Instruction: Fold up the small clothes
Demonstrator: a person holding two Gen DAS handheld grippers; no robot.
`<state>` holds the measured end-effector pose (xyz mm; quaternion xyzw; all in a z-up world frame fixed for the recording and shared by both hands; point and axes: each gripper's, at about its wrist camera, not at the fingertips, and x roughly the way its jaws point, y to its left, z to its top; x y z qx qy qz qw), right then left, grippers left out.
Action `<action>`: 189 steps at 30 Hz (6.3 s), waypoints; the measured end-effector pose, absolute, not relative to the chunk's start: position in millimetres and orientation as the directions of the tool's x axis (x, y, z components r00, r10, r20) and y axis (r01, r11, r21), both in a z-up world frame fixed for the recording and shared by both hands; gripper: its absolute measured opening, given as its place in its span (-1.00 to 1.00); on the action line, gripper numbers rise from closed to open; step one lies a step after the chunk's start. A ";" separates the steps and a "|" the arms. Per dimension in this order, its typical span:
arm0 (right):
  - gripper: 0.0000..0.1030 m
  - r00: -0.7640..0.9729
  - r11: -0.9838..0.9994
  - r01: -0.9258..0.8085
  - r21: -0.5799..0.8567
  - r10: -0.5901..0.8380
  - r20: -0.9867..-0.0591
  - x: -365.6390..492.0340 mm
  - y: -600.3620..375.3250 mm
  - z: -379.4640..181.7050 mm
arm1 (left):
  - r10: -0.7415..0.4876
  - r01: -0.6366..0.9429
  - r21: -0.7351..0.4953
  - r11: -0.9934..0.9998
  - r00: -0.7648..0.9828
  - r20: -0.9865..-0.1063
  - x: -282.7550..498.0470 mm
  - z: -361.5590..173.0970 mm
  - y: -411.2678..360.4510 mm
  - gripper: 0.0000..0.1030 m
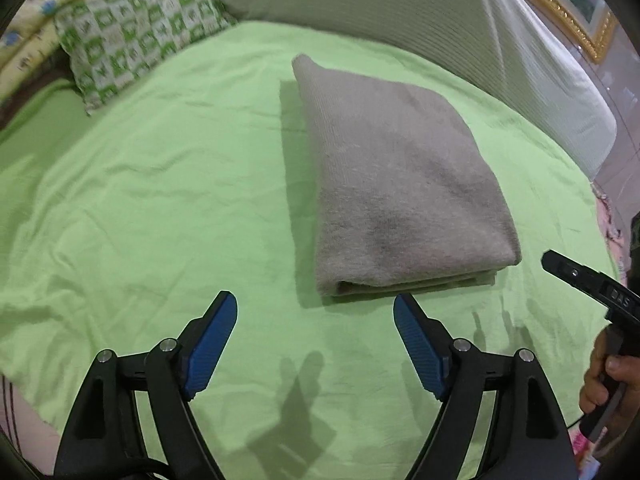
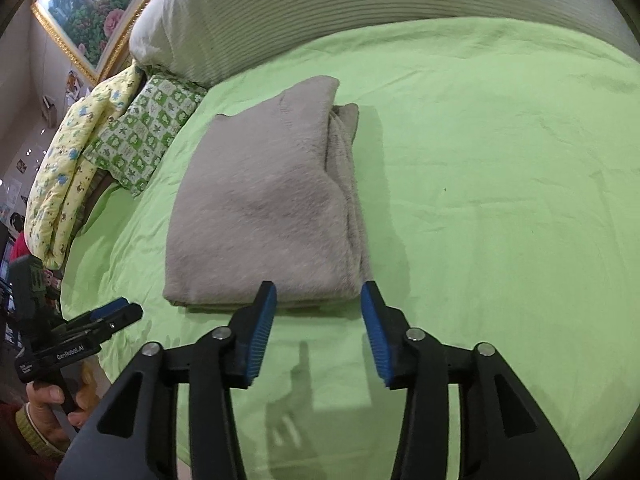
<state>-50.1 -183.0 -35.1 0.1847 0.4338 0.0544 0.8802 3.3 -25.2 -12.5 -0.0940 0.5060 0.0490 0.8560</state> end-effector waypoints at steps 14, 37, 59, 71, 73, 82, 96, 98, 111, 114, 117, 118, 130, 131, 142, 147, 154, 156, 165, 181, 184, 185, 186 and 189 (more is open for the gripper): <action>0.33 0.638 0.954 -0.011 0.301 0.238 -0.732 -84.7 -139.2 -35.6 | 0.083 -0.167 -0.018 0.986 0.576 -0.813 -44.3 3.5 -31.6 0.61; 0.77 0.722 0.984 -0.091 0.151 0.170 -0.671 -65.6 -121.3 9.3 | 0.112 -0.200 -0.025 0.979 0.643 -0.757 -13.9 31.0 -32.3 0.63; 0.77 0.677 0.985 -0.076 0.154 0.165 -0.717 -44.2 -121.9 -50.6 | 0.135 -0.169 0.044 0.985 0.576 -0.806 8.9 -22.9 -55.5 0.64; 0.77 0.675 0.986 -0.084 0.146 0.164 -0.719 -39.6 -116.7 -53.6 | 0.144 -0.170 0.055 0.984 0.569 -0.810 16.3 -25.7 -56.8 0.64; 0.77 0.676 0.985 -0.092 0.145 0.168 -0.717 -39.0 -115.6 -52.9 | 0.148 -0.172 0.059 0.983 0.570 -0.808 16.4 -25.6 -56.5 0.64; 0.77 0.686 0.986 -0.088 0.141 0.163 -0.710 -39.6 -113.1 -48.3 | 0.153 -0.177 0.059 0.982 0.580 -0.800 18.5 -21.8 -56.2 0.64; 0.77 0.710 0.986 -0.100 0.136 0.166 -0.685 -38.9 -115.8 -39.4 | 0.174 -0.168 0.088 0.982 0.606 -0.776 17.2 -13.3 -65.7 0.64; 0.77 0.714 0.985 -0.101 0.137 0.168 -0.680 -39.4 -116.1 -38.7 | 0.173 -0.169 0.087 0.982 0.608 -0.774 16.5 -12.6 -66.2 0.64; 0.77 0.733 0.984 -0.132 0.116 0.176 -0.657 -43.8 -116.0 -36.6 | 0.178 -0.168 0.093 0.981 0.618 -0.766 15.0 -9.5 -66.2 0.64; 0.77 0.730 0.984 -0.130 0.118 0.176 -0.660 -45.4 -115.7 -37.2 | 0.180 -0.170 0.094 0.981 0.618 -0.765 14.2 -9.3 -67.3 0.64; 0.77 0.730 0.985 -0.130 0.118 0.175 -0.661 -45.2 -115.8 -37.3 | 0.181 -0.170 0.095 0.981 0.617 -0.766 13.9 -9.1 -68.2 0.64; 0.77 0.729 0.985 -0.129 0.119 0.175 -0.662 -45.4 -115.9 -37.5 | 0.182 -0.170 0.096 0.981 0.617 -0.765 13.8 -8.9 -68.6 0.65; 0.77 0.725 0.984 -0.122 0.131 0.178 -0.665 -46.9 -119.5 -38.9 | 0.178 -0.164 0.097 0.982 0.610 -0.773 13.8 -10.9 -71.5 0.65; 0.77 0.725 0.984 -0.120 0.133 0.178 -0.666 -46.9 -120.0 -39.0 | 0.177 -0.163 0.097 0.982 0.609 -0.773 13.8 -11.2 -71.9 0.65; 0.77 0.723 0.983 -0.123 0.139 0.185 -0.666 -45.8 -120.4 -39.0 | 0.166 -0.152 0.091 0.984 0.606 -0.778 15.5 -11.8 -72.5 0.66; 0.77 0.727 0.983 -0.118 0.142 0.183 -0.662 -46.7 -120.0 -37.3 | 0.165 -0.151 0.091 0.984 0.606 -0.779 15.9 -11.8 -72.8 0.66; 0.77 0.730 0.983 -0.114 0.144 0.182 -0.659 -45.4 -121.1 -34.9 | 0.161 -0.147 0.090 0.985 0.606 -0.779 16.0 -11.3 -73.3 0.66; 0.77 0.730 0.983 -0.116 0.144 0.183 -0.659 -45.4 -121.5 -34.9 | 0.160 -0.144 0.090 0.985 0.605 -0.780 17.2 -11.7 -72.8 0.66; 0.77 0.730 0.983 -0.114 0.145 0.182 -0.659 -46.0 -120.6 -34.7 | 0.160 -0.144 0.090 0.985 0.604 -0.781 17.3 -11.9 -72.6 0.66; 0.77 0.730 0.983 -0.112 0.148 0.182 -0.658 -45.5 -117.8 -34.4 | 0.157 -0.145 0.085 0.986 0.604 -0.782 19.2 -12.6 -69.3 0.66; 0.77 0.731 0.982 -0.112 0.150 0.184 -0.657 -45.4 -118.0 -34.2 | 0.157 -0.146 0.086 0.986 0.604 -0.781 20.0 -11.9 -69.2 0.66; 0.77 0.731 0.982 -0.113 0.151 0.184 -0.657 -44.3 -118.4 -34.2 | 0.157 -0.146 0.086 0.986 0.604 -0.781 20.3 -11.8 -69.4 0.66; 0.77 0.731 0.982 -0.112 0.153 0.186 -0.657 -44.0 -118.5 -34.1 | 0.158 -0.148 0.086 0.985 0.604 -0.781 20.1 -11.9 -69.9 0.66; 0.77 0.730 0.982 -0.113 0.154 0.187 -0.657 -41.1 -121.0 -32.9 | 0.158 -0.148 0.085 0.985 0.603 -0.782 20.3 -11.6 -70.3 0.66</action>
